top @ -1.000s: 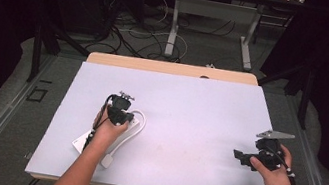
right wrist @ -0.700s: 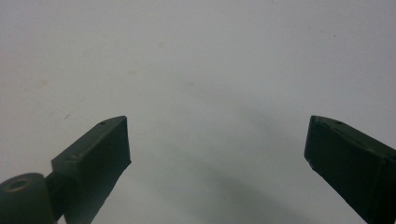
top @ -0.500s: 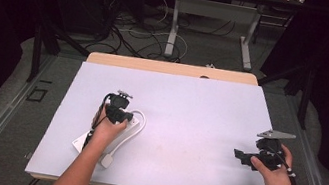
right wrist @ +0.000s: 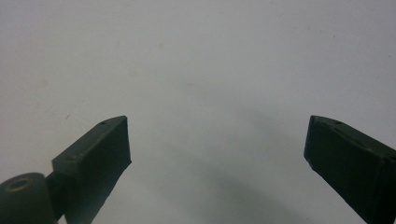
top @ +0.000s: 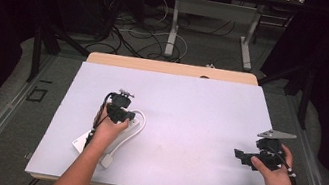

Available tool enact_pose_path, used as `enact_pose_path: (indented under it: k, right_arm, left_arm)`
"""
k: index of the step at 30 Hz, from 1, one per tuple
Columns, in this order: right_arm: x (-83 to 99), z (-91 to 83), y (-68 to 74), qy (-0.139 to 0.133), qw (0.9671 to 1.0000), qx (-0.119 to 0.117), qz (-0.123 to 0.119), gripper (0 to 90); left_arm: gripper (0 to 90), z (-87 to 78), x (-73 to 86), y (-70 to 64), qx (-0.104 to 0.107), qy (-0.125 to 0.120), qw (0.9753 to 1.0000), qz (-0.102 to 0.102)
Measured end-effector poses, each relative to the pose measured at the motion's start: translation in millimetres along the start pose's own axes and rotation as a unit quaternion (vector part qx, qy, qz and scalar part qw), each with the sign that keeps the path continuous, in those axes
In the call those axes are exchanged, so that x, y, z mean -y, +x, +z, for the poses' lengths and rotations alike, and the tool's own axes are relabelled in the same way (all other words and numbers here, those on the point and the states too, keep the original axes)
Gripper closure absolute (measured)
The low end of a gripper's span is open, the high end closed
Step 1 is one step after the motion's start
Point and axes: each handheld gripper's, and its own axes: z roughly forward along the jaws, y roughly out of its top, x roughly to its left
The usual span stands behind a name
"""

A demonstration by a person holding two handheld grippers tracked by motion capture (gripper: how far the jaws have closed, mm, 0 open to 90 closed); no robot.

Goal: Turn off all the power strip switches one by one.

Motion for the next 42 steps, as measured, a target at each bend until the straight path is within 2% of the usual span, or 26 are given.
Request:
enact_pose_path:
  k: [1, 6, 9, 10, 12, 15, 19, 23, 26, 31, 40, 42]
  right_arm:
    - [0.0, 0.0, 0.0, 0.000, 1.0000, 0.000, 0.000, 6.5]
    - [-0.4, -1.3, -0.3, -0.002, 1.0000, 0.000, -0.002, 6.4]
    - [-0.6, -1.7, 0.3, -0.003, 1.0000, -0.001, -0.001, 6.4]
    - [-0.8, -2.0, 1.0, -0.003, 1.0000, -0.001, 0.001, 6.4]
    - [-1.2, -2.5, 1.5, -0.002, 1.0000, -0.001, 0.002, 6.4]
    - [-1.3, -2.7, 1.8, -0.002, 1.0000, -0.001, 0.002, 6.4]
    - [-1.3, -2.7, 2.2, -0.002, 1.0000, -0.004, 0.001, 6.2]
    - [-1.4, -2.7, 2.6, -0.003, 1.0000, -0.006, 0.002, 6.0]
    - [-1.6, -2.7, 3.7, -0.001, 1.0000, -0.006, -0.006, 5.4]
    - [-1.6, -1.9, 4.7, 0.000, 0.9999, -0.010, -0.006, 5.1]
    - [-1.8, -1.8, 6.5, 0.000, 1.0000, -0.008, -0.005, 5.1]
    - [-2.0, -1.8, 7.0, 0.001, 1.0000, -0.009, -0.004, 5.1]
  left_arm:
    - [90.0, -1.6, -0.2, 0.0, 0.002, 0.000, 1.0000, 0.005]
    - [90.0, -6.1, 1.4, -2.7, 0.007, -0.008, 0.9999, -0.002]
    - [90.0, -9.2, 2.2, -2.5, 0.014, -0.009, 0.9999, 0.004]
    - [90.0, -10.2, 3.0, -3.7, 0.016, -0.010, 0.9998, -0.002]
    - [90.0, -12.7, 3.5, -3.5, 0.018, -0.010, 0.9998, 0.006]
    - [90.0, -16.6, 4.9, -5.2, 0.023, -0.012, 0.9997, 0.004]
    - [90.0, -22.9, 6.7, -6.8, 0.023, -0.016, 0.9995, 0.012]
    - [90.0, -28.0, 9.0, -8.0, 0.026, -0.019, 0.9994, 0.010]
    - [90.0, -31.8, 10.2, -7.6, 0.027, -0.018, 0.9994, 0.014]
    - [90.0, -38.5, 13.1, -6.7, 0.027, -0.024, 0.9993, 0.012]
    - [90.0, -49.3, 21.0, -3.7, 0.026, -0.028, 0.9990, 0.022]
    - [90.0, -51.7, 23.4, -4.2, 0.022, -0.027, 0.9993, 0.015]
